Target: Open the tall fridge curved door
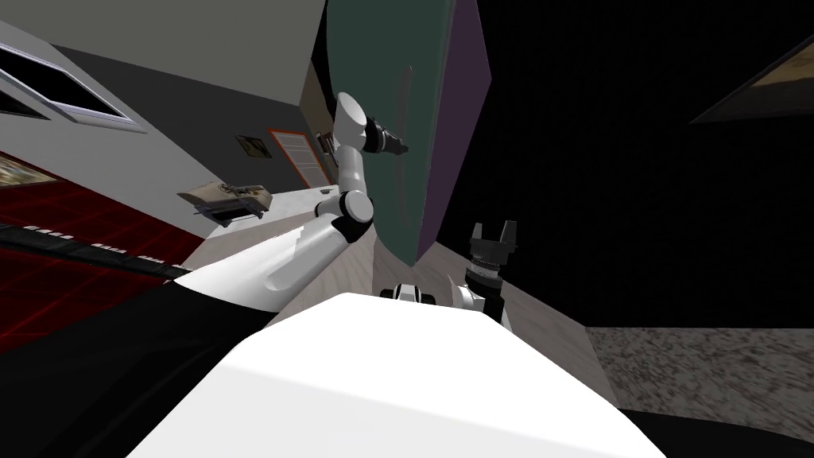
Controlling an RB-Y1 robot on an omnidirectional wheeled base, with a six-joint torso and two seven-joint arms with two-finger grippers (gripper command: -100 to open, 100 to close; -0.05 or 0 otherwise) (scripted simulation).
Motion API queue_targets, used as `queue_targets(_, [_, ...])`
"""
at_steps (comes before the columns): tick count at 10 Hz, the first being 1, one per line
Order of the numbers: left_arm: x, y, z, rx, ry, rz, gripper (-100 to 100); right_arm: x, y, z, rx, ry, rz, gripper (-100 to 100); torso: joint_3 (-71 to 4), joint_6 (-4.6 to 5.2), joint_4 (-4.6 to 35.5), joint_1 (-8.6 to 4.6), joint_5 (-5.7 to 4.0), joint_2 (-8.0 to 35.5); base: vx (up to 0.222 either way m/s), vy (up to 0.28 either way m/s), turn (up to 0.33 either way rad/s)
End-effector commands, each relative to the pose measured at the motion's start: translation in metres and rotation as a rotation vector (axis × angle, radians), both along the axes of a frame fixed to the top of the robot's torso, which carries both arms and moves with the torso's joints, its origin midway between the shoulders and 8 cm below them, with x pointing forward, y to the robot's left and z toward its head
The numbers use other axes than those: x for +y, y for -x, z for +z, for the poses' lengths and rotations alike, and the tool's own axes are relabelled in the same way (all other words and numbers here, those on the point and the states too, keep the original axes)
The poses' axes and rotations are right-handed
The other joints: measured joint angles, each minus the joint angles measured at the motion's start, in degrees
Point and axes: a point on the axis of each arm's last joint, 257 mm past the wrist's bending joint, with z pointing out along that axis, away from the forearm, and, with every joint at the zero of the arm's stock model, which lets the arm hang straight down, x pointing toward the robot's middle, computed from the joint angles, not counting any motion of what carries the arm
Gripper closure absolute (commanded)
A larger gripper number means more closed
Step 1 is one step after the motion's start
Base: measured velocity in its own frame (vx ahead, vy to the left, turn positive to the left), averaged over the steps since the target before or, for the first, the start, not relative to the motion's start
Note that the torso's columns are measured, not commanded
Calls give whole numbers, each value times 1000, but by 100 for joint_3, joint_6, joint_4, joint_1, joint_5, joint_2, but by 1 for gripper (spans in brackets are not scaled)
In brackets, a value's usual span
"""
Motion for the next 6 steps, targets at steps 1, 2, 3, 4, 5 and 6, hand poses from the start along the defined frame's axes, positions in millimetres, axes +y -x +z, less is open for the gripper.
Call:
queue_targets(1, [-11, 7, 17, -39, -2, -11, 100, 0, 0, 0, 0, 0, 0, 0, 2, 0, 6, 16, 3, 7, -114, 268, -49])
queue_targets(2, [-17, 9, 22, -41, 23, -26, 100, 0, 0, 0, 0, 0, 0, 0, 0, -3, 6, 2, 2, 1, -76, 320, -74])
queue_targets(3, [-27, 11, 21, -45, -2, -38, 100, 0, 0, 0, 0, 0, 0, 0, -11, -2, 0, 23, 6, -15, -51, 256, -57])
queue_targets(4, [-34, 14, 25, -46, 25, -55, 100, 0, 0, 0, 0, 0, 0, 0, -22, -4, -8, 2, 6, -30, -89, 282, -62])
queue_targets(5, [-44, 16, 23, -48, -4, -65, 100, 0, 0, 0, 0, 0, 0, 0, -20, 3, -14, 11, 4, -25, -89, 250, -47])
queue_targets(6, [-51, 18, 25, -46, 19, -82, 100, 0, 0, 0, 0, 0, 0, 0, -20, 1, -11, -3, 2, -25, -105, 290, -73])
